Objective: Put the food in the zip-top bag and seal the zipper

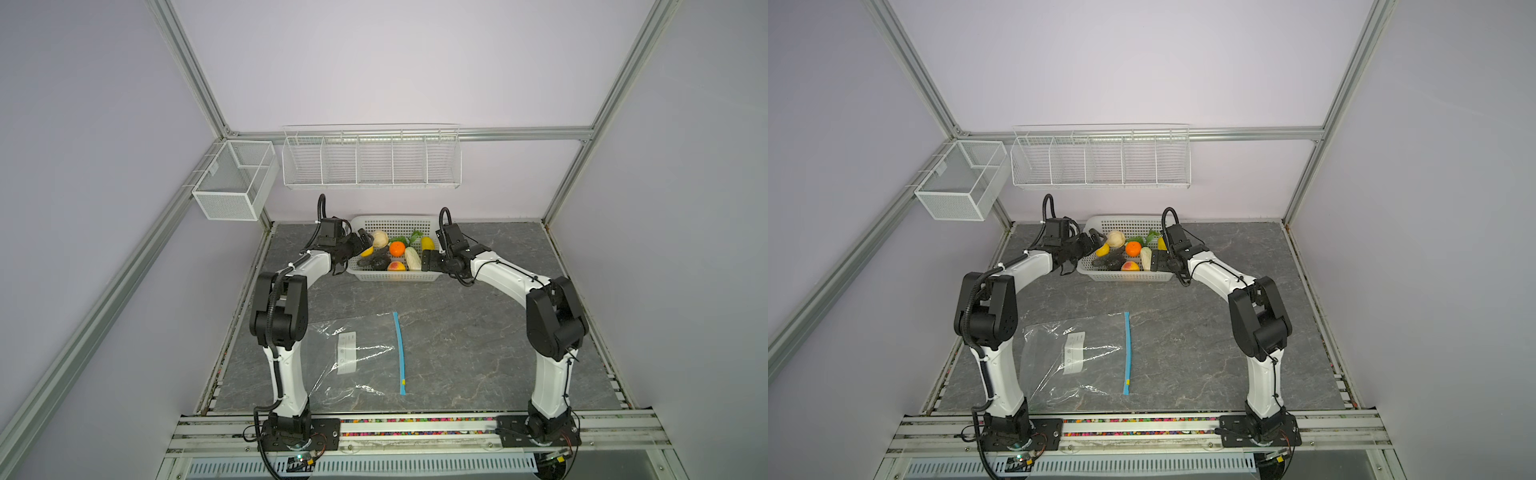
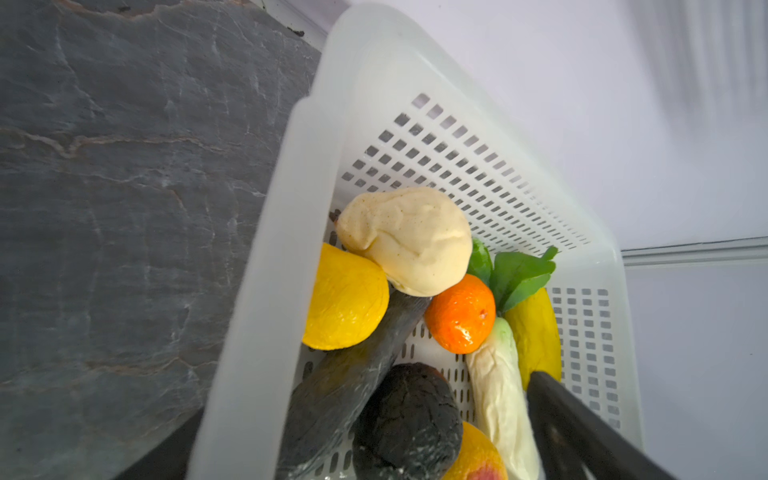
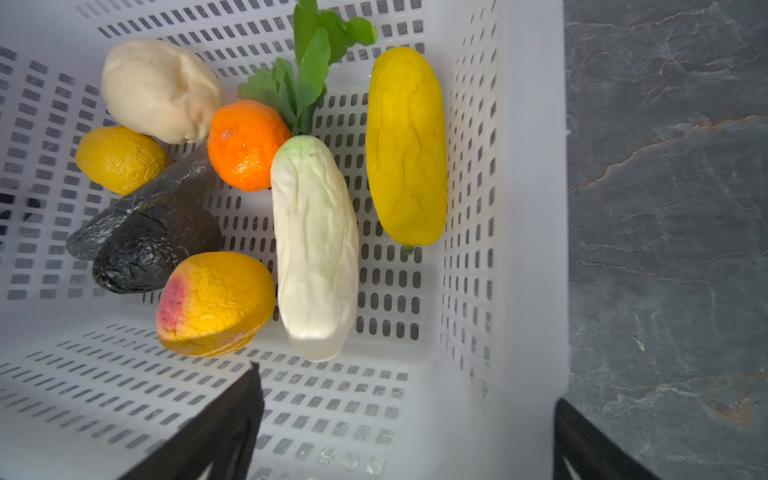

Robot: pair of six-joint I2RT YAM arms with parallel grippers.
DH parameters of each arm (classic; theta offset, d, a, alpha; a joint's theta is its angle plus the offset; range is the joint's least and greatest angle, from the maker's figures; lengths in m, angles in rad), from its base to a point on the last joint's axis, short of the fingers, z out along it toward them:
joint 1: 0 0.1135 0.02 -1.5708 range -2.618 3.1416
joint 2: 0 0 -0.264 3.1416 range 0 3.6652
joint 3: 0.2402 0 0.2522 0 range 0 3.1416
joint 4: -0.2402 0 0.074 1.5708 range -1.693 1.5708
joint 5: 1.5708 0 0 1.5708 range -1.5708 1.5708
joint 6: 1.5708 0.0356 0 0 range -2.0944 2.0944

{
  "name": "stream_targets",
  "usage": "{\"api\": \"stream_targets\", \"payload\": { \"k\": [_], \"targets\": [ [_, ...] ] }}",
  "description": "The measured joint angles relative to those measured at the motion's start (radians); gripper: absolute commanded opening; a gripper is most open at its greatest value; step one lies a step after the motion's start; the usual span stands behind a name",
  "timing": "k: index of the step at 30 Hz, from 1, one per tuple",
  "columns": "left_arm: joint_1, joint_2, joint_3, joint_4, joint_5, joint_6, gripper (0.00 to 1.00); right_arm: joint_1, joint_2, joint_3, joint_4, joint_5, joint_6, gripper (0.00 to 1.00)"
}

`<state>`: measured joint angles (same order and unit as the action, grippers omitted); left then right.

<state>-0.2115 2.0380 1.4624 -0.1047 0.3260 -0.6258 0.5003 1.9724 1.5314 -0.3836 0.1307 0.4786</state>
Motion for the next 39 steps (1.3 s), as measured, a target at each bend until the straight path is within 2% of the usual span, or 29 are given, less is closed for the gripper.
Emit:
{"api": "stream_targets", "payload": {
  "k": [3,6,12,17,20,22,25,31,35,39],
  "targets": [
    [0.019,-0.031,-0.001,-0.087,-0.031,0.048,1.0,-0.013,-0.024,0.0,-0.025,0.005,-0.02,0.96],
    [0.055,-0.143,-0.029,-0.172,-0.092,0.101,1.0,-0.031,-0.11,-0.031,-0.04,0.021,-0.042,0.96],
    [0.062,-0.541,-0.235,-0.228,-0.18,0.137,0.99,-0.039,-0.381,-0.201,-0.022,-0.008,-0.057,0.92],
    [-0.042,-0.831,-0.506,-0.301,-0.187,0.115,0.93,0.012,-0.594,-0.484,0.038,-0.19,-0.064,0.9],
    [-0.121,-0.955,-0.662,-0.352,-0.158,0.058,0.92,0.095,-0.663,-0.604,0.06,-0.291,-0.063,0.89],
    [-0.155,-1.021,-0.748,-0.376,-0.14,0.012,0.92,0.154,-0.688,-0.663,0.093,-0.349,-0.053,0.84],
    [-0.189,-1.087,-0.839,-0.401,-0.119,-0.046,0.93,0.225,-0.691,-0.722,0.135,-0.422,-0.028,0.76],
    [-0.195,-1.179,-0.994,-0.38,-0.061,-0.144,0.92,0.293,-0.637,-0.776,0.229,-0.509,0.021,0.69],
    [-0.195,-1.141,-1.037,-0.356,-0.035,-0.167,0.92,0.32,-0.544,-0.789,0.319,-0.563,0.053,0.58],
    [-0.195,-1.11,-1.06,-0.311,-0.031,-0.177,0.92,0.326,-0.444,-0.791,0.4,-0.608,0.084,0.55]
  ]
}}
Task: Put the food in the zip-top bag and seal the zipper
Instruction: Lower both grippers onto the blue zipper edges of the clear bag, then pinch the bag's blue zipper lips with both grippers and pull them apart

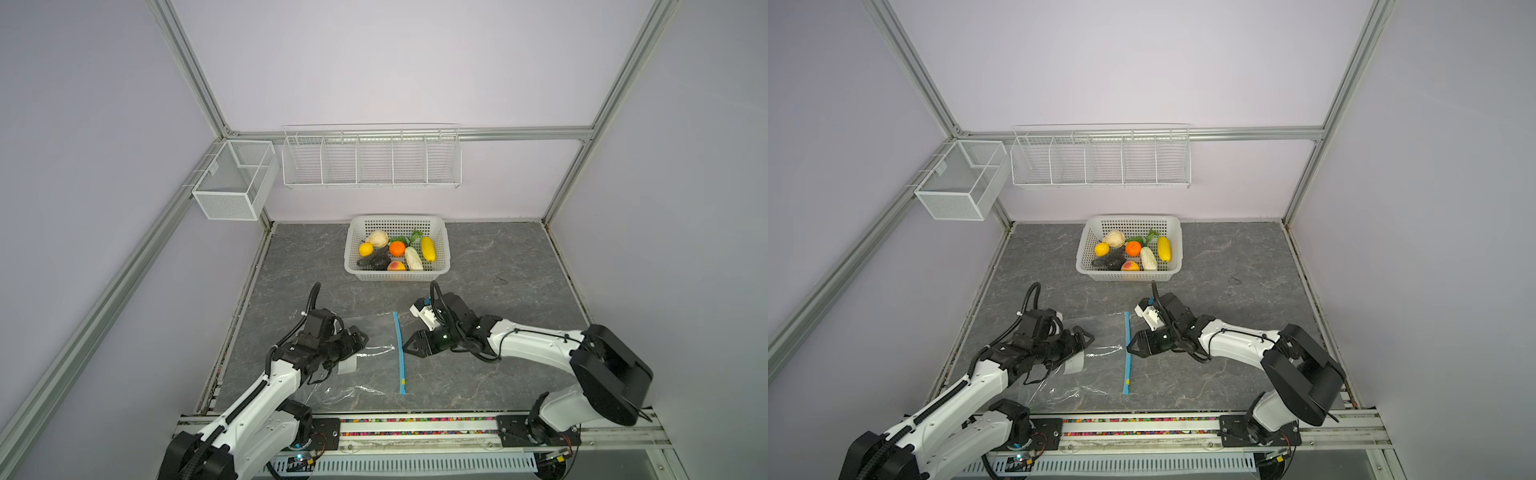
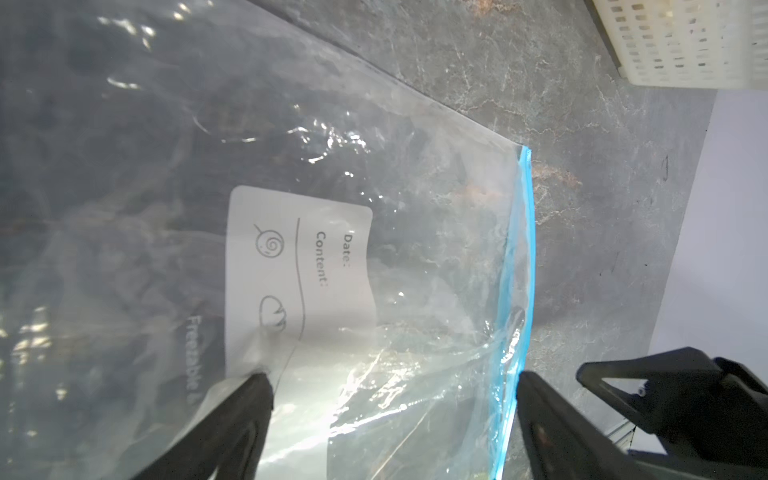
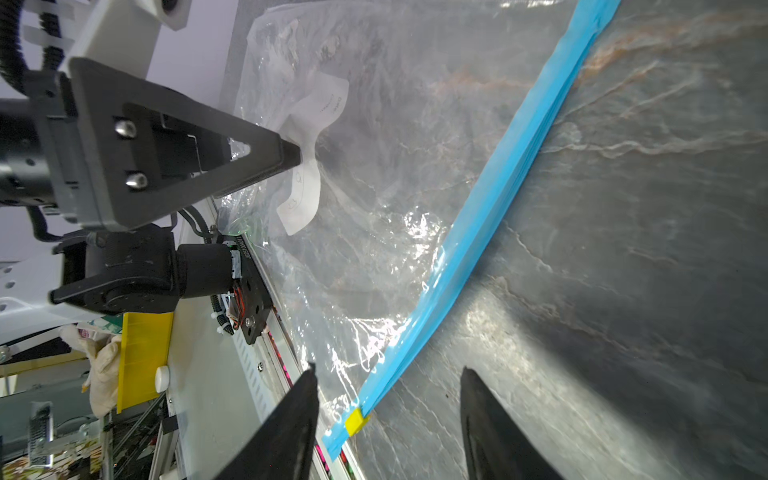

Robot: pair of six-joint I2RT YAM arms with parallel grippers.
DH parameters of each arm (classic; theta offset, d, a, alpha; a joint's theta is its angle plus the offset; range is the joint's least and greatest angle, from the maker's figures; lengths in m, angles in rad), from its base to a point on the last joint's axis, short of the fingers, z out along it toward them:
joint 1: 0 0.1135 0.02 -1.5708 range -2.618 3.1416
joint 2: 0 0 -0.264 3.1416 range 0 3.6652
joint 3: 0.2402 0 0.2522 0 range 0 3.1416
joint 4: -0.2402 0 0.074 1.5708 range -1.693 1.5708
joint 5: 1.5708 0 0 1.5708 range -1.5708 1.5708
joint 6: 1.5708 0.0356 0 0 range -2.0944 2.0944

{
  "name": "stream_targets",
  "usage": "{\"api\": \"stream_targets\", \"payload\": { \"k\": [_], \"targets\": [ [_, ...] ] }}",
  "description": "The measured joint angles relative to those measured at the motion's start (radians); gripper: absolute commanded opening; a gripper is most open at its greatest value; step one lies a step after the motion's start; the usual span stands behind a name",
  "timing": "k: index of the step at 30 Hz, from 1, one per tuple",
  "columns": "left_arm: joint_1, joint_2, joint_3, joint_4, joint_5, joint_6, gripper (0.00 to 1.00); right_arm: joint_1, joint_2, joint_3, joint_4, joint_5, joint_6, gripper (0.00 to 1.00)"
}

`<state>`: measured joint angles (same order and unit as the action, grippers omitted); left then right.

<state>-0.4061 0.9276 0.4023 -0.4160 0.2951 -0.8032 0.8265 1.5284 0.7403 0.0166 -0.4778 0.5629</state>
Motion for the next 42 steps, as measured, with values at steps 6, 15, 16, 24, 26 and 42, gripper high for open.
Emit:
{"api": "stream_targets", "payload": {
  "k": [6,15,16,24,26,42],
  "targets": [
    [0.0,-0.032,-0.084,0.068,-0.016,-0.032,0.92,0.0,0.069,-0.002,0.106,-0.044,0.046,0.48],
    [0.0,-0.119,-0.133,0.083,-0.042,-0.065,0.92,0.0,0.152,-0.021,0.202,-0.074,0.091,0.4],
    [0.0,-0.125,-0.136,0.082,-0.044,-0.068,0.92,0.0,0.159,-0.021,0.208,-0.077,0.093,0.39],
    [0.0,-0.146,-0.147,0.083,-0.056,-0.076,0.92,0.0,0.209,-0.021,0.265,-0.117,0.105,0.29],
    [0.0,-0.142,-0.147,0.087,-0.056,-0.076,0.92,0.0,0.224,-0.021,0.274,-0.129,0.111,0.27],
    [0.0,-0.157,-0.138,0.061,-0.061,-0.075,0.91,0.021,0.188,0.028,0.259,-0.154,-0.008,0.13]
  ]
}}
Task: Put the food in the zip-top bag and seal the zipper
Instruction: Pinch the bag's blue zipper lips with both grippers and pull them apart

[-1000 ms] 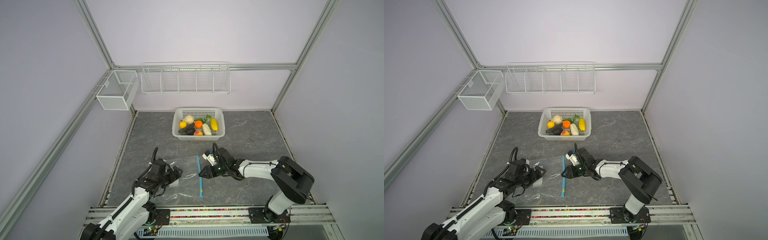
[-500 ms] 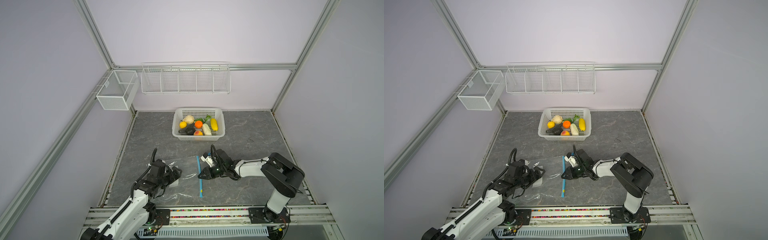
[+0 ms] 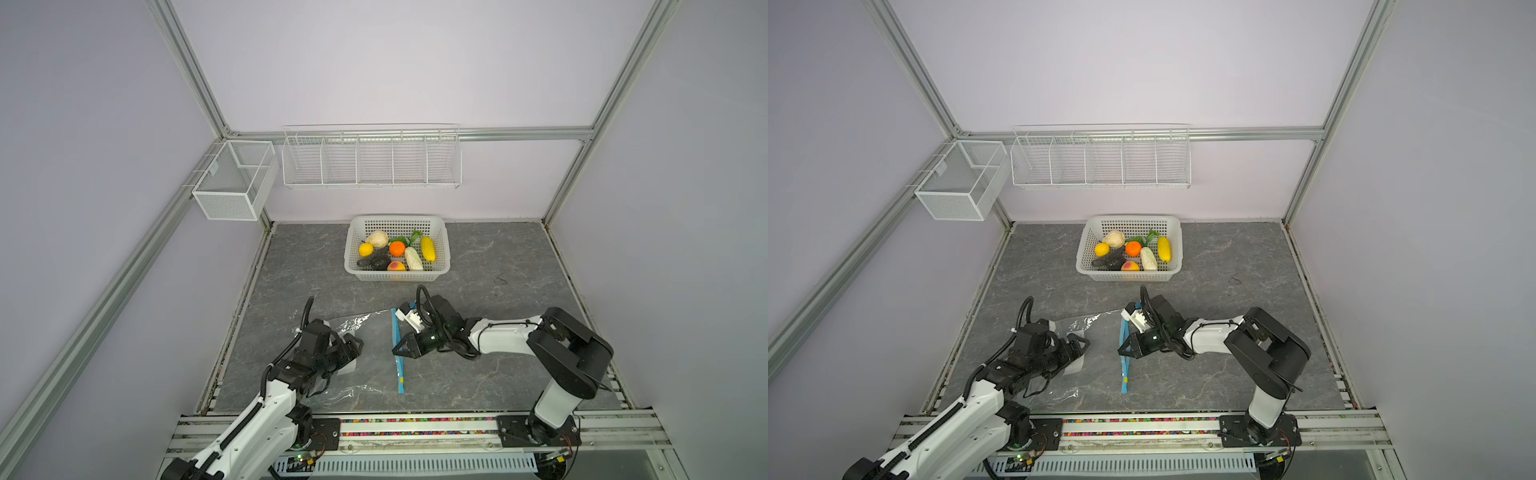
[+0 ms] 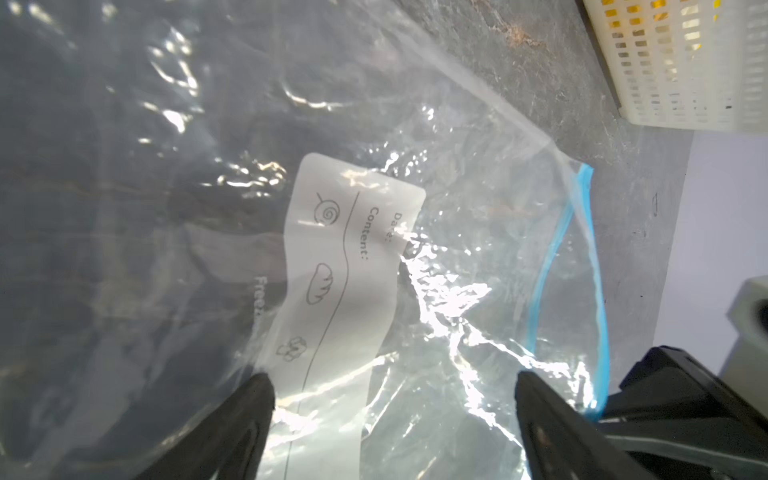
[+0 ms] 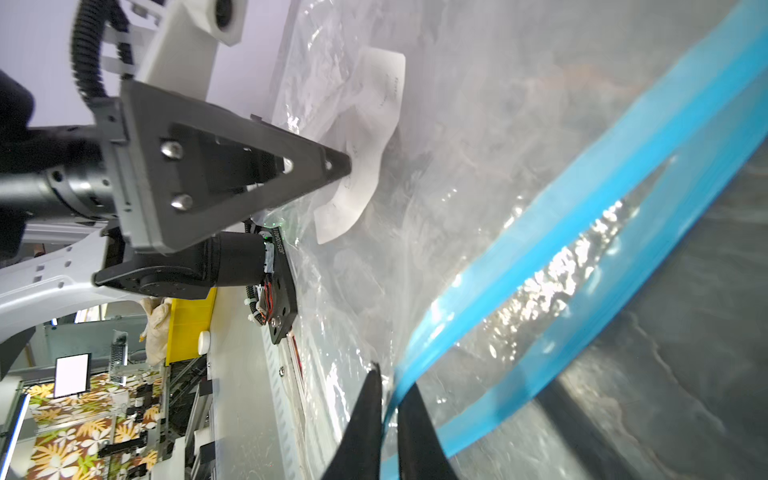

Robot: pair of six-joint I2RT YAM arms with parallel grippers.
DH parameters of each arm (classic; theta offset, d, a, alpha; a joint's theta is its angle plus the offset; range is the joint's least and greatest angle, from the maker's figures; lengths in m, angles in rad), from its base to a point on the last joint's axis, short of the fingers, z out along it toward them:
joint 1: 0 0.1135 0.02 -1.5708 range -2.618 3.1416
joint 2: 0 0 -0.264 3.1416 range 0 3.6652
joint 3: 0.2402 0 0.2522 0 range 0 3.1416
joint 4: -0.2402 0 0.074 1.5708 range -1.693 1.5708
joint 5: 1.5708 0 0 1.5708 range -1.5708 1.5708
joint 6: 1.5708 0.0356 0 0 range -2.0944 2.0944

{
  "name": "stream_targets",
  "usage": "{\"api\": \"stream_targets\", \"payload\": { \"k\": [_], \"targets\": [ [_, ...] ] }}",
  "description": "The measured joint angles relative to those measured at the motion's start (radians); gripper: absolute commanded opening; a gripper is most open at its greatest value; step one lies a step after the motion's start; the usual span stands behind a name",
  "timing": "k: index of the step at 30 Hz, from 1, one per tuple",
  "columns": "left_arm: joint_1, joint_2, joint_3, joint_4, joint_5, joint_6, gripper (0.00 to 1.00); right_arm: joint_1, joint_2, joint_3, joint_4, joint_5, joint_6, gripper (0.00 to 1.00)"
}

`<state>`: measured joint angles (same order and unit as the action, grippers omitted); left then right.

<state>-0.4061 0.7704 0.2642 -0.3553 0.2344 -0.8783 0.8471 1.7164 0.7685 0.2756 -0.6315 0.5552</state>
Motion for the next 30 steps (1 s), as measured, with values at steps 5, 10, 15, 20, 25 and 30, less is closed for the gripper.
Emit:
{"api": "stream_targets", "payload": {
  "k": [5,10,15,20,25,30],
  "targets": [
    [0.0,0.003,0.094,-0.038,0.0,0.019,0.91,0.002,-0.041,0.057,-0.018,0.022,-0.116,0.08],
    [0.0,0.04,0.23,-0.038,0.021,0.043,0.91,0.006,-0.065,0.085,-0.017,0.044,-0.242,0.07],
    [0.0,0.05,0.296,-0.015,0.042,0.058,0.89,0.006,-0.065,0.122,-0.032,0.056,-0.351,0.07],
    [-0.014,0.099,0.34,-0.011,0.047,0.087,0.87,0.007,-0.058,0.176,-0.031,0.058,-0.412,0.07],
    [-0.052,0.129,0.354,-0.009,0.039,0.111,0.83,0.014,-0.042,0.188,-0.026,0.056,-0.435,0.06],
    [-0.106,0.154,0.383,-0.01,0.007,0.162,0.74,0.027,-0.033,0.188,-0.024,0.055,-0.441,0.06]
  ]
}}
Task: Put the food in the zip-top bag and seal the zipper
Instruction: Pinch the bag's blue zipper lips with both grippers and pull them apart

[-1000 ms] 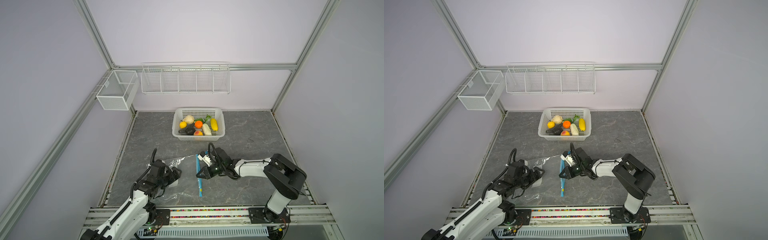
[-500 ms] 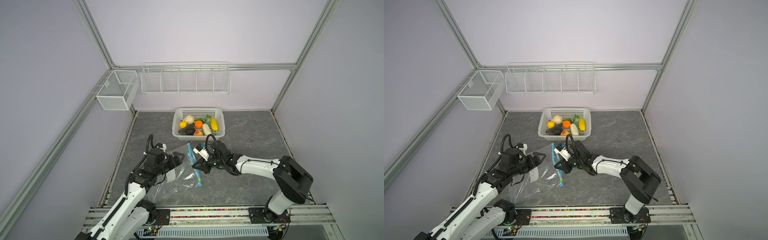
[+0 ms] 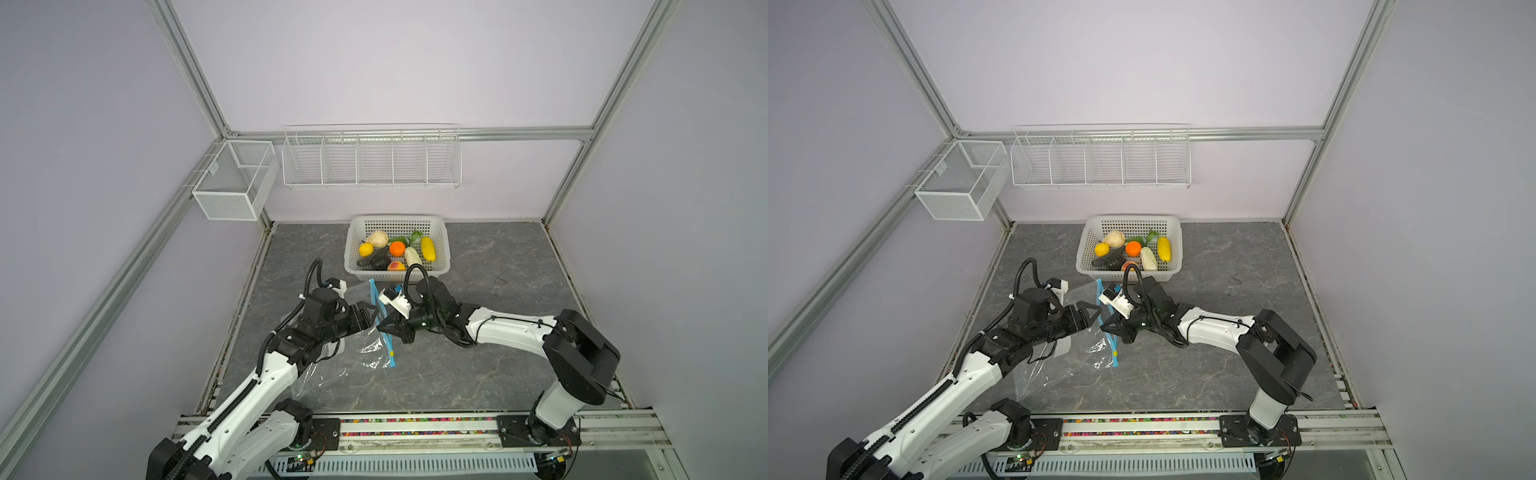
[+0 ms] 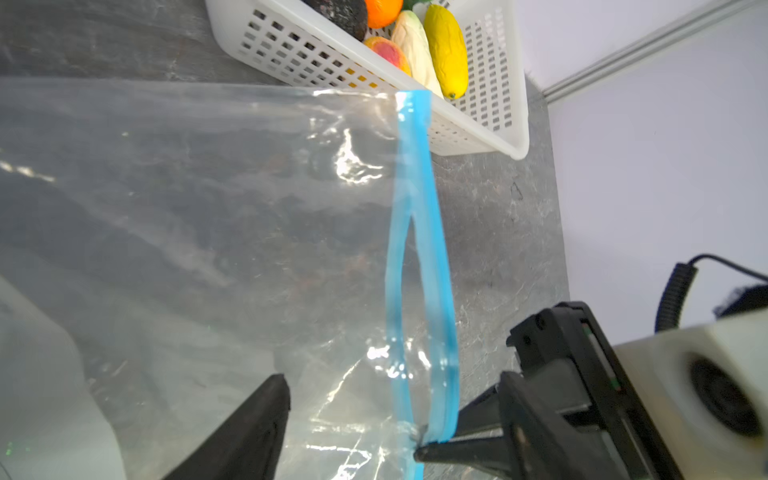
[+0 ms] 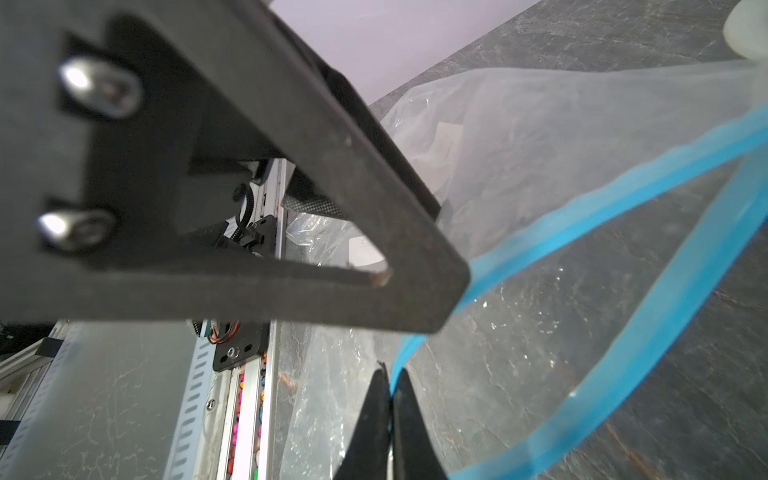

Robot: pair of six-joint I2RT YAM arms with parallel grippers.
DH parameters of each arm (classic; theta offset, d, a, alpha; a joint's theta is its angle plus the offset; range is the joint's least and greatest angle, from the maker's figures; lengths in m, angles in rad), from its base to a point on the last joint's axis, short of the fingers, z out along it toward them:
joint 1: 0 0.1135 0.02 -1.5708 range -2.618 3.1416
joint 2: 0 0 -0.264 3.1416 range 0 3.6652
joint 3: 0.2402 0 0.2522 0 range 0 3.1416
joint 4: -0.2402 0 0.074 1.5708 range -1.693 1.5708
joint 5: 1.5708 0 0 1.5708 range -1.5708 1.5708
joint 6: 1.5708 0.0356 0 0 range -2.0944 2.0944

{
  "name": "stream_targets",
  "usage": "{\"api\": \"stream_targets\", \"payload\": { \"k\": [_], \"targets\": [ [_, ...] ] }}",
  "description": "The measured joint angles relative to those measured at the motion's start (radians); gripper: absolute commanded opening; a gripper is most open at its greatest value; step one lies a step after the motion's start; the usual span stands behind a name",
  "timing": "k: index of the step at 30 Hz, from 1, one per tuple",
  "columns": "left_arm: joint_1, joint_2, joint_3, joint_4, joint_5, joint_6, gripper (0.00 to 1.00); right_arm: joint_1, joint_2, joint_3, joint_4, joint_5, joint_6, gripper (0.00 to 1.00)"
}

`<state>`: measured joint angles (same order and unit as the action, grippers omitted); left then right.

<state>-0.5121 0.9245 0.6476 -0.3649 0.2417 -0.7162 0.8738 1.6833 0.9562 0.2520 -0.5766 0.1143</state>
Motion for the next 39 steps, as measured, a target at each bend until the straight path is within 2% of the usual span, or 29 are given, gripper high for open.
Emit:
{"api": "stream_targets", "payload": {
  "k": [3,12,21,27,33,39],
  "targets": [
    [-0.026,0.018,0.016,0.002,-0.024,0.034,0.66,0.004,0.003,0.0,0.0,0.0,-0.001,0.06],
    [-0.064,0.071,0.018,0.009,-0.057,0.075,0.53,0.008,0.004,0.0,0.008,0.001,-0.003,0.07],
    [-0.078,0.084,0.004,0.053,-0.056,0.074,0.49,0.012,0.004,0.002,0.03,0.003,-0.003,0.06],
    [-0.085,0.097,0.0,0.053,-0.059,0.086,0.38,0.014,0.019,0.009,0.032,0.004,-0.003,0.07],
    [-0.091,0.097,-0.001,0.055,-0.058,0.098,0.22,0.014,0.031,0.011,0.037,0.003,-0.003,0.06],
    [-0.095,0.088,-0.016,0.069,-0.055,0.097,0.14,0.018,0.037,0.011,0.037,0.004,-0.003,0.07]
  ]
}}
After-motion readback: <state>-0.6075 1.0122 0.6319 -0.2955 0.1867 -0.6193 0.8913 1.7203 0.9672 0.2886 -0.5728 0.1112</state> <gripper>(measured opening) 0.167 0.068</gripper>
